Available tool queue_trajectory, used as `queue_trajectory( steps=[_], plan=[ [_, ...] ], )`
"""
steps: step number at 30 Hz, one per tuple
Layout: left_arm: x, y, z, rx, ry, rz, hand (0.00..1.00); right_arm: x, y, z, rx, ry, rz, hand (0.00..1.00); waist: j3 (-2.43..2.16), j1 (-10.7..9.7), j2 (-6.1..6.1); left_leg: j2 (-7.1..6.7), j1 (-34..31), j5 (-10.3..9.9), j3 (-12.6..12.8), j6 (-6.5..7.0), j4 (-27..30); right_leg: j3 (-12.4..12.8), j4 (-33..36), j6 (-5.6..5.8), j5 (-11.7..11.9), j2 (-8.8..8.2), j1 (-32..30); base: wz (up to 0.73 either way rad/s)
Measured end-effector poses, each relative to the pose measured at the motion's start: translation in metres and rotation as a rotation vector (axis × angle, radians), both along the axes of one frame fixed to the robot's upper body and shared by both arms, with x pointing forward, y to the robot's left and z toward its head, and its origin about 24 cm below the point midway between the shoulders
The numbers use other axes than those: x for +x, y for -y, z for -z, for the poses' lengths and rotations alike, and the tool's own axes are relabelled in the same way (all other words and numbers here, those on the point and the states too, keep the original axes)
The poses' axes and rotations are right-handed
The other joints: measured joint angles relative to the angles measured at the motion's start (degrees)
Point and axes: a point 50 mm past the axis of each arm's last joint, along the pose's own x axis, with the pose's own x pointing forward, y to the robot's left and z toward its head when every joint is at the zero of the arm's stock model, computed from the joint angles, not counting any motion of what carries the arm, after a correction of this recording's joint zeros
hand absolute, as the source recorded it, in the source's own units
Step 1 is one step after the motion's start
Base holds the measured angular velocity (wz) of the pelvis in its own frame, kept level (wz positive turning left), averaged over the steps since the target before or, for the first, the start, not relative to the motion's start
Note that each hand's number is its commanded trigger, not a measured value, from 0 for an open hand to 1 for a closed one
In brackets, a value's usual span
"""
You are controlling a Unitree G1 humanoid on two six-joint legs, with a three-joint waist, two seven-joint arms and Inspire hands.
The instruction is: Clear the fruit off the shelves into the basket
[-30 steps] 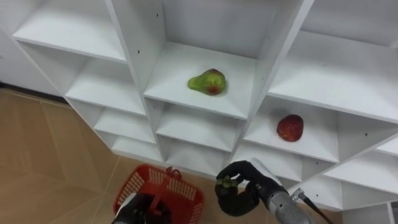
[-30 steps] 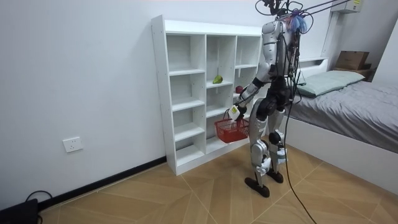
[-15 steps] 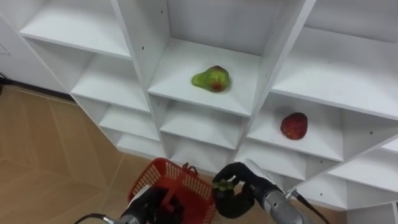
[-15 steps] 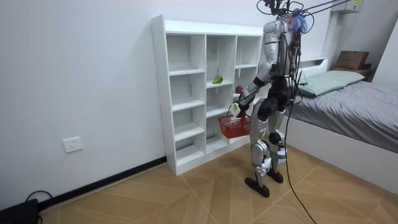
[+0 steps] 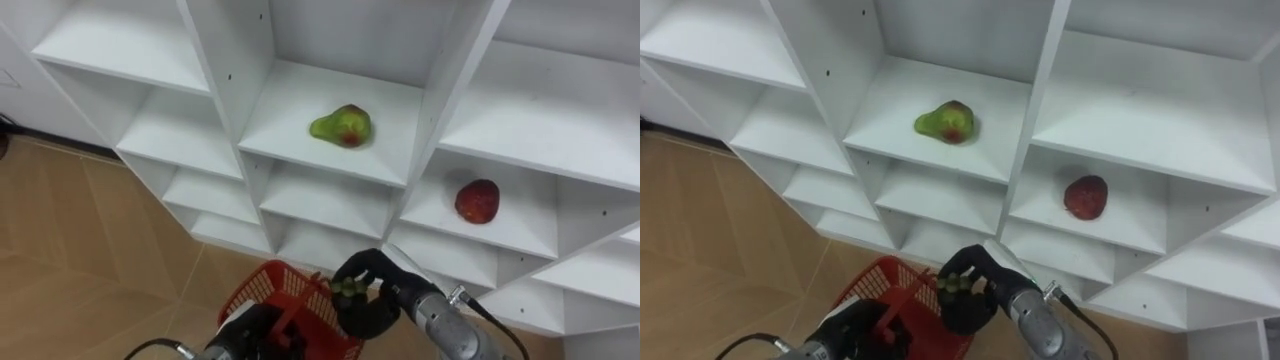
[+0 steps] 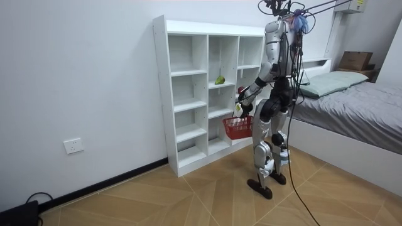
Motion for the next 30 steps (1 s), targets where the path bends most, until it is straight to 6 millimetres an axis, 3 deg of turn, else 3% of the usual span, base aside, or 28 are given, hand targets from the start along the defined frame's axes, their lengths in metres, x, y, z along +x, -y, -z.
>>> queue_trajectory(
  steps=[8,18,30],
  plan=[
    [0.004,0.001,-0.002,0.000,0.012,0.001,1.00,-0.002,-0.003,0.002,-0.006,-0.007,-0.024,1.00,0.05,-0.1,0.75,0.01,-0.3,0.0,0.0,0.00,-0.6,-0.1,0.0,0.00,0.0,0.01,-0.1,0.00],
    [0.008,0.007,-0.003,-0.010,0.027,-0.002,1.00,0.000,-0.005,0.001,-0.009,-0.009,-0.035,1.00,0.10,0.1,0.81,0.00,-0.9,0.1,0.3,0.06,-0.1,0.5,0.1,0.00,0.0,-0.04,-1.1,-0.01],
    [0.009,0.011,-0.003,-0.012,0.028,0.019,1.00,-0.011,-0.001,0.019,-0.034,-0.108,-0.024,1.00,0.49,-0.2,1.36,0.01,-1.5,0.2,0.4,0.03,-0.8,0.7,0.3,0.00,0.0,-0.03,-2.0,0.00]
  ],
)
